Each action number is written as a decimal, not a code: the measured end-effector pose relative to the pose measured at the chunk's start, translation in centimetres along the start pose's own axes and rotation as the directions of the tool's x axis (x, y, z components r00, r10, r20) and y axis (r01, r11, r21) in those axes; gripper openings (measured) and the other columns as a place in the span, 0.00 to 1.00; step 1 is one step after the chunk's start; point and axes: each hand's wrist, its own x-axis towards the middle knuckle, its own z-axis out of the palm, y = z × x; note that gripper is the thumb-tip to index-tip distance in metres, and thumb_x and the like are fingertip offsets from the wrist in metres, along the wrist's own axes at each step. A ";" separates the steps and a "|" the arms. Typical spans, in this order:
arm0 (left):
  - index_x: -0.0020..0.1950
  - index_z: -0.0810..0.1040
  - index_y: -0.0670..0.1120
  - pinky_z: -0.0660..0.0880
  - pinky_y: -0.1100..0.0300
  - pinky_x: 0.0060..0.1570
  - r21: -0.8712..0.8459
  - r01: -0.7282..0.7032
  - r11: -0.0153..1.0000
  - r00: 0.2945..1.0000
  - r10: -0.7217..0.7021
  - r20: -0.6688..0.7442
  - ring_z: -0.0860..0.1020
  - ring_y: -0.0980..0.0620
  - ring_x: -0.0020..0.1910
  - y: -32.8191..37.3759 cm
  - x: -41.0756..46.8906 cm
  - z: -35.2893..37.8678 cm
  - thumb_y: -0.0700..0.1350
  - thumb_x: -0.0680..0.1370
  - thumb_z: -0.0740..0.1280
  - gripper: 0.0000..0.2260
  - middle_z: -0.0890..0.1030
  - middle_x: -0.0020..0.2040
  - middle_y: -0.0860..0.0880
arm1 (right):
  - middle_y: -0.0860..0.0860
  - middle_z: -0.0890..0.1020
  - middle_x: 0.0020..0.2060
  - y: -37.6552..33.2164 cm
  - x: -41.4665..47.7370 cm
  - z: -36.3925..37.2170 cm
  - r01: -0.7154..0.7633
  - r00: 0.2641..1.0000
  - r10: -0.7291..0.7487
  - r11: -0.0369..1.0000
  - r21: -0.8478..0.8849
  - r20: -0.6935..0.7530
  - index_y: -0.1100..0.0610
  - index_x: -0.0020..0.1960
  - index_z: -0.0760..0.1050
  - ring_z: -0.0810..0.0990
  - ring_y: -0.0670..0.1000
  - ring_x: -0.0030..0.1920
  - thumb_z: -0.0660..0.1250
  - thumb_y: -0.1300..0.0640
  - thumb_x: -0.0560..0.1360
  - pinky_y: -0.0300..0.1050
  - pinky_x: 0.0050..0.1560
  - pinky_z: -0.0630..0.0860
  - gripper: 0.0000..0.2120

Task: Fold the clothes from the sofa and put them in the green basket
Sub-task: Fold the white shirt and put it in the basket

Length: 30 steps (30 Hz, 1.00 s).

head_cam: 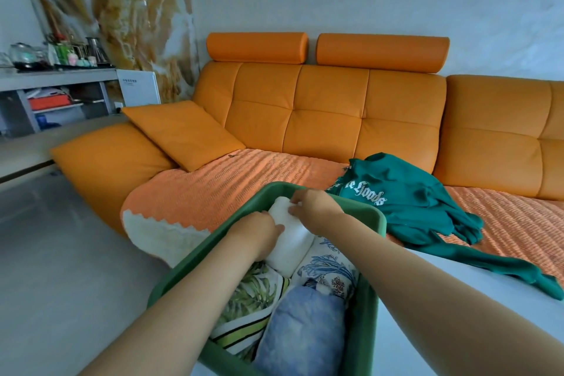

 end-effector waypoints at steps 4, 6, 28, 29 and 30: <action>0.72 0.70 0.41 0.71 0.53 0.52 0.122 -0.017 0.992 0.993 0.031 -0.118 0.68 0.43 0.67 0.3 -0.3 -0.1 0.49 0.86 0.54 0.19 0.68 0.68 0.39 | 0.50 0.68 0.73 -0.8 -0.8 0.3 -0.046 0.996 0.033 0.986 0.157 0.084 0.57 0.74 0.68 0.67 0.51 0.72 0.58 0.58 0.83 0.44 0.65 0.71 0.20; 0.75 0.66 0.42 0.70 0.53 0.59 0.020 -0.129 0.991 0.965 0.130 -0.226 0.63 0.43 0.70 0.2 0.0 0.2 0.40 0.83 0.57 0.19 0.63 0.71 0.41 | 0.53 0.71 0.68 -0.9 -0.7 0.5 -0.099 0.993 0.086 0.979 0.178 0.077 0.54 0.73 0.68 0.70 0.55 0.68 0.56 0.58 0.83 0.50 0.64 0.72 0.19; 0.67 0.70 0.42 0.72 0.52 0.61 -0.009 -0.130 0.991 0.990 0.129 -0.056 0.68 0.44 0.66 0.9 -0.2 0.2 0.34 0.78 0.57 0.18 0.71 0.65 0.42 | 0.57 0.72 0.63 -1.6 -1.0 1.1 -0.060 0.982 0.044 0.995 0.082 0.183 0.57 0.65 0.71 0.68 0.59 0.64 0.50 0.51 0.83 0.55 0.64 0.66 0.18; 0.67 0.70 0.41 0.73 0.53 0.56 -0.023 -0.110 0.994 0.994 0.109 -0.030 0.71 0.43 0.64 0.9 -0.6 0.0 0.35 0.79 0.57 0.16 0.72 0.65 0.42 | 0.57 0.72 0.62 -1.7 -1.2 1.1 -0.052 0.987 0.042 0.997 0.064 0.152 0.56 0.65 0.71 0.68 0.59 0.64 0.50 0.50 0.82 0.55 0.65 0.66 0.19; 0.68 0.68 0.40 0.73 0.53 0.52 -0.059 -0.087 0.994 0.996 0.088 0.010 0.72 0.43 0.63 1.0 -0.9 -0.1 0.37 0.79 0.56 0.17 0.71 0.67 0.41 | 0.57 0.72 0.63 -1.7 -1.3 1.1 -0.029 0.993 0.023 0.998 0.052 0.117 0.56 0.66 0.70 0.68 0.58 0.65 0.51 0.49 0.81 0.55 0.66 0.66 0.19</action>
